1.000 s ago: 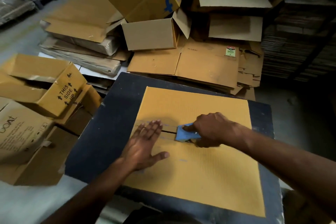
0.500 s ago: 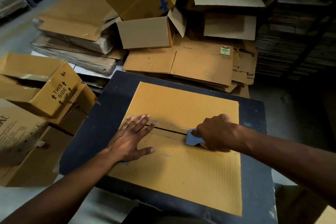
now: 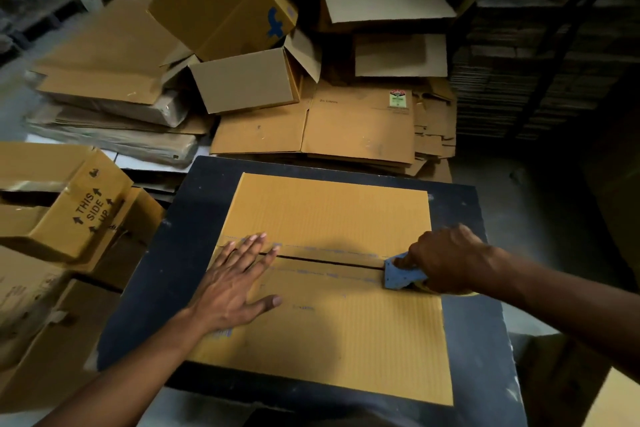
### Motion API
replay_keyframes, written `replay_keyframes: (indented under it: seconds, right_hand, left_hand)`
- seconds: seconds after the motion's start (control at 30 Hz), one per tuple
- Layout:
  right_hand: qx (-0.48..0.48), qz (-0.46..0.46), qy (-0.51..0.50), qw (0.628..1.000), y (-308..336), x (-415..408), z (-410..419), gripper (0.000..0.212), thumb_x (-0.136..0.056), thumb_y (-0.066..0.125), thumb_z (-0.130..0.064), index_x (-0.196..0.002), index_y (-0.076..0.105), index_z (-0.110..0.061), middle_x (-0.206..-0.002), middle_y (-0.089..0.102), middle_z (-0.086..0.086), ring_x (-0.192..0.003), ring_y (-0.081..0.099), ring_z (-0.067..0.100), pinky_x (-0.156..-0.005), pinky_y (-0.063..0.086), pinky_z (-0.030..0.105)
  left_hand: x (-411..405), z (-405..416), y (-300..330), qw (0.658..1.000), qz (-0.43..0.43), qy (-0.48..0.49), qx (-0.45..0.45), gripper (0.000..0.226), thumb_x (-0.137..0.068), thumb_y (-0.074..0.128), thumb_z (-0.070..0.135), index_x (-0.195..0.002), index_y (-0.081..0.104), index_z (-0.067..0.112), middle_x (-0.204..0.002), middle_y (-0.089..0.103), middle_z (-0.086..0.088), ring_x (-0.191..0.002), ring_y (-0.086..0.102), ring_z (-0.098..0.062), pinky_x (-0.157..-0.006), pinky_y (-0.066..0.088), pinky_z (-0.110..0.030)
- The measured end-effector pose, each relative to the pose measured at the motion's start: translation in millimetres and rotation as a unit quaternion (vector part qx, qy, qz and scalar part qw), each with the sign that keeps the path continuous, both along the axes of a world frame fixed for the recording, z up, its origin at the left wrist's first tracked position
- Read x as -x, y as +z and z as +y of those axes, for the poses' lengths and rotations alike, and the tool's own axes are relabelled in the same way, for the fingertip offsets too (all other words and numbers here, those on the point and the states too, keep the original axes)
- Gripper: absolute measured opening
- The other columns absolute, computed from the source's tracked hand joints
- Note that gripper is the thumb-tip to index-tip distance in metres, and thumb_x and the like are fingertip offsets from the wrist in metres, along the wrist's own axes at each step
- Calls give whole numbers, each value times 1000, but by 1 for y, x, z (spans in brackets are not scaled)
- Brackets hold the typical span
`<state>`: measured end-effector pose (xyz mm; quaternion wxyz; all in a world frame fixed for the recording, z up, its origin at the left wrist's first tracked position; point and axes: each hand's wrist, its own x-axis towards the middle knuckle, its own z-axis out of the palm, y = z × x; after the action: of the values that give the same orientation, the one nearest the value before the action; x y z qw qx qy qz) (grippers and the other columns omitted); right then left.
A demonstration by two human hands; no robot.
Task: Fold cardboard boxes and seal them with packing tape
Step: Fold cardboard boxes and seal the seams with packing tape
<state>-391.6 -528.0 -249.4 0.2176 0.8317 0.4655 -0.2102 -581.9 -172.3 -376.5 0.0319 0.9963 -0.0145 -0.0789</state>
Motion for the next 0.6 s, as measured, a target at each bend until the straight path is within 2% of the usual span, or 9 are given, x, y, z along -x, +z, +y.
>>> replay_keyframes:
  seconds: [0.1,0.17,0.3,0.37,0.4,0.5,0.6]
  right_hand:
    - [-6,-9,9,1000,2,1,-1,52,-100,51,-53,-150,44,-41,-119,66,0,-104,67,23,-86,56,41]
    - [-19,-4,11,1000,1,2,-6,54,-100,51,-55,-152,42,-41,-119,66,0,-102,67,22,-85,56,39]
    - [-36,-5,12,999,0,1,-5,51,-99,55,-51,-148,49,-35,-119,67,-1,-100,68,22,-84,57,38]
    - [-40,-6,12,999,-1,3,-5,50,-99,56,-50,-146,50,-33,-121,68,1,-102,68,24,-83,57,39]
    - [-43,-6,14,999,-1,3,-5,50,-99,56,-50,-146,50,-33,-121,68,1,-101,68,24,-82,57,39]
    - [-52,8,14,999,-3,1,-8,52,-100,55,-51,-148,49,-34,-120,67,2,-101,68,24,-81,58,38]
    - [-56,14,23,998,-5,0,-9,52,-100,57,-49,-149,49,-34,-120,67,2,-102,67,24,-84,59,39]
  left_hand:
    - [-1,-18,5,999,31,16,-17,114,-83,21,97,-164,-11,23,-169,-24,-2,-157,-20,-21,-126,-7,-52]
    - [-3,-42,11,999,35,25,-13,123,-80,21,100,-163,-10,14,-169,-23,-4,-158,-19,-22,-125,-9,-55]
    - [-31,-118,23,996,89,6,21,125,-78,10,101,-158,-25,11,-162,-39,-6,-151,-36,-23,-122,-19,-58]
    - [-45,-157,24,993,110,-25,28,123,-79,10,100,-158,-26,12,-162,-40,-4,-150,-37,-24,-119,-20,-63]
    - [-49,-172,22,992,113,-46,39,123,-80,11,99,-159,-24,12,-163,-38,-4,-152,-35,-24,-120,-19,-63]
    - [-47,-193,19,991,100,-58,65,120,-84,14,96,-161,-18,10,-166,-32,-5,-154,-30,-18,-126,-12,-50]
    - [-35,-149,14,997,66,-5,43,109,-87,11,93,-161,-19,19,-167,-26,2,-157,-20,-17,-128,-9,-45]
